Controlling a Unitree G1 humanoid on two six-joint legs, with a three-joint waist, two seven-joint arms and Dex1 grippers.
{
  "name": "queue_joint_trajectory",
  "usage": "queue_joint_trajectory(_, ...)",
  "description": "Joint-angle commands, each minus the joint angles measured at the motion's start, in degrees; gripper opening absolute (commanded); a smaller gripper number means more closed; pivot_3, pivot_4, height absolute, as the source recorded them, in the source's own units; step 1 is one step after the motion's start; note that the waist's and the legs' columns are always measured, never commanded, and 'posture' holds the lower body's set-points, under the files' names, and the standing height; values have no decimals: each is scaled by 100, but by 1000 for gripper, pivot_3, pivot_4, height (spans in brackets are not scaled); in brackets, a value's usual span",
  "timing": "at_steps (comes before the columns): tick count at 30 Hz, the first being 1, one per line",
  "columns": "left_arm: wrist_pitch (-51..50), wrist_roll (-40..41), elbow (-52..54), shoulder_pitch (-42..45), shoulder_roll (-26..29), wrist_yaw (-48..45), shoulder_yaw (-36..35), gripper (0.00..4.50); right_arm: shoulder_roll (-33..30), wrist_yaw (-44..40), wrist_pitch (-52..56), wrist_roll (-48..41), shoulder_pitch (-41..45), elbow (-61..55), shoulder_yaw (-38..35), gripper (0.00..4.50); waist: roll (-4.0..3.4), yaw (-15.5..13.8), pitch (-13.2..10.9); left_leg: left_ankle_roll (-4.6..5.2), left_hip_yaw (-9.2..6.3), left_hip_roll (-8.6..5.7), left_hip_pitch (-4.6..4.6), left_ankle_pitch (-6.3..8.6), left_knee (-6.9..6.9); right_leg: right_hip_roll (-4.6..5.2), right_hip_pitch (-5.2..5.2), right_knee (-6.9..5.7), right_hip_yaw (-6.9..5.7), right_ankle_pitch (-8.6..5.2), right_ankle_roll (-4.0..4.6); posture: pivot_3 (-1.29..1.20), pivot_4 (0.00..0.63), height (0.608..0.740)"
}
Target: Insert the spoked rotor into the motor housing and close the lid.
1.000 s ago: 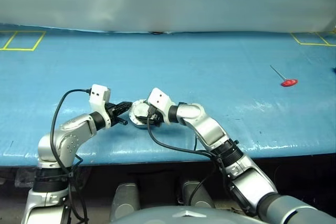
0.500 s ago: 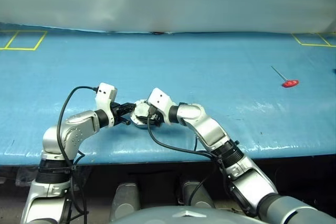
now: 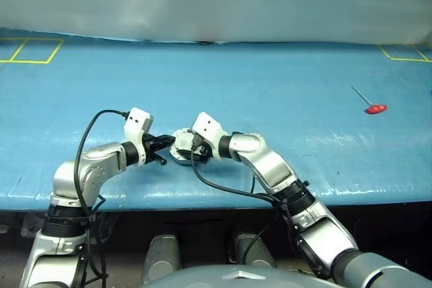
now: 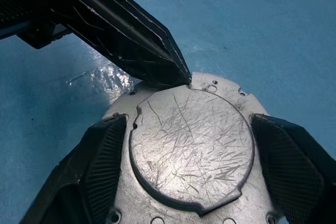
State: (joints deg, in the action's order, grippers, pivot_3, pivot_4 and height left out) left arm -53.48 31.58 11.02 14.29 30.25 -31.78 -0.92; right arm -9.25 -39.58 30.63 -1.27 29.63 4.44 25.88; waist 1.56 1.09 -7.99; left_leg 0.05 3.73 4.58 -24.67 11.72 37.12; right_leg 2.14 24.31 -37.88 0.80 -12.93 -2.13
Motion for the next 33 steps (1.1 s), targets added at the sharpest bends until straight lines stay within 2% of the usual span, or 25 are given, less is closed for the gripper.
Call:
queue_joint_trajectory(1, -119, -1, 60, -118, -92, -105, 255, 0, -203, 35, 213, 32, -237, -186, -81, 4454, -2, -29, 2, 0, 0, -3, 0, 0, 0, 2, 0, 2, 0, 0, -1, 0, 150, 740)
queue_joint_trajectory(14, 17, -115, -30, -106, -162, -160, 325, 0, -1006, 71, 1166, -344, -1143, -1883, -599, 4454, 1, -67, 7, 0, -3, -21, 1, 0, 4, 27, 4, 9, -8, -5, -14, 0, 150, 740)
queue_joint_trajectory(19, 46, -159, -58, -85, -177, -212, 330, 0, -1093, 118, 1805, -881, -1492, -2567, -1153, 4454, -1, -66, 6, 0, 1, -23, -6, 0, 3, 30, -2, 8, -8, -5, -14, 0, 150, 740)
queue_joint_trajectory(27, 104, -245, -107, -78, -161, -297, 358, 0, -26, 692, 3425, -2407, -1590, -2855, -2693, 4454, -1, -70, 6, 0, -1, -22, -6, 1, 2, 30, -1, 10, -9, -12, -26, 0, 150, 740)
queue_joint_trajectory(33, 162, -300, -112, -84, -187, -297, 364, 0, 1112, 1487, 4677, -2893, -1396, -2084, -3398, 4454, -3, -65, 5, 0, -2, -21, -5, 1, -1, 30, 0, 8, -10, -4, -13, 0, 150, 740)
